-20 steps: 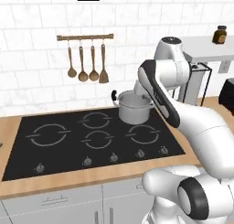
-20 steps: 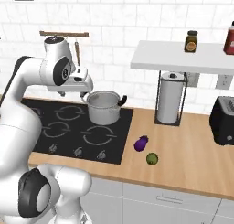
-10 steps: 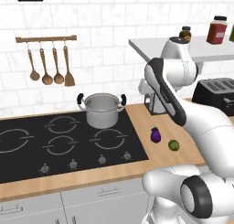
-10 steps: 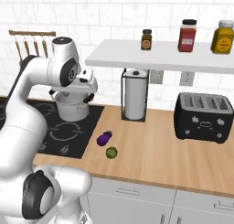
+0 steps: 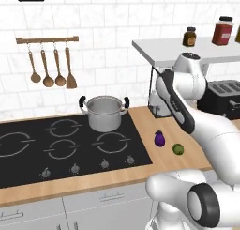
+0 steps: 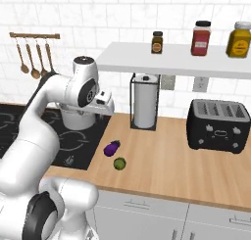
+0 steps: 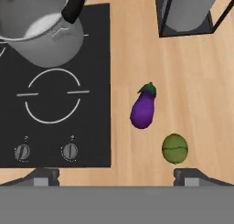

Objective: Put the lime and eggplant in the pot. Retrieve the spatula and lightly stir the vegetables in the pot.

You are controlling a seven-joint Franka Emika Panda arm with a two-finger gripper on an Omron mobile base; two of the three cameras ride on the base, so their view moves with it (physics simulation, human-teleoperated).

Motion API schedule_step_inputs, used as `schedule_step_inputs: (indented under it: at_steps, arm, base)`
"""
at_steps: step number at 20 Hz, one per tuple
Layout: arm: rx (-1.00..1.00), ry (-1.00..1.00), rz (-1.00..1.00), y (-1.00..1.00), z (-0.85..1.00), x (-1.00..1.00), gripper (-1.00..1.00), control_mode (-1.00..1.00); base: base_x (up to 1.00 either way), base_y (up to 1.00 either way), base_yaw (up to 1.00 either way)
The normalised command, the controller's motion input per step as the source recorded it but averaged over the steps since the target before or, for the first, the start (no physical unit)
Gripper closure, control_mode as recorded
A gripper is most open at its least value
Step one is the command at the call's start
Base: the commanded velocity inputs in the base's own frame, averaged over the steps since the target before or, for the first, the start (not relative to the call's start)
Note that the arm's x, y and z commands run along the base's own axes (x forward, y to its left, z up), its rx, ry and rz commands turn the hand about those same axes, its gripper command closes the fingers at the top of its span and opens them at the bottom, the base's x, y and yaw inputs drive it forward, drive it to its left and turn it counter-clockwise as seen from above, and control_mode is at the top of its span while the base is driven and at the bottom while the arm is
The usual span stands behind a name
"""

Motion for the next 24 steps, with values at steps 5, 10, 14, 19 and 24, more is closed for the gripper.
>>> schedule_step_inputs:
  at_steps: [5,10,14,19,24]
  arm:
    - [0.15,0.01,-0.13,-0.30,-0.70,-0.05,-1.00,-1.00]
    - [0.04,0.00,-0.14,-0.32,-0.91,0.10,-1.00,-1.00]
    - [0.00,0.00,-0.09,-0.07,-0.66,0.41,-1.00,-1.00]
    - [0.04,0.04,-0.02,0.00,-0.26,0.50,-1.00,-1.00]
    - [0.05,0.09,-0.01,0.00,-0.32,0.30,-1.00,-1.00]
  base:
    - [0.00,0.00,0.00]
    - [0.00,0.00,0.00]
    - [0.00,0.00,0.00]
    - [0.00,0.00,0.00]
    - [0.00,0.00,0.00]
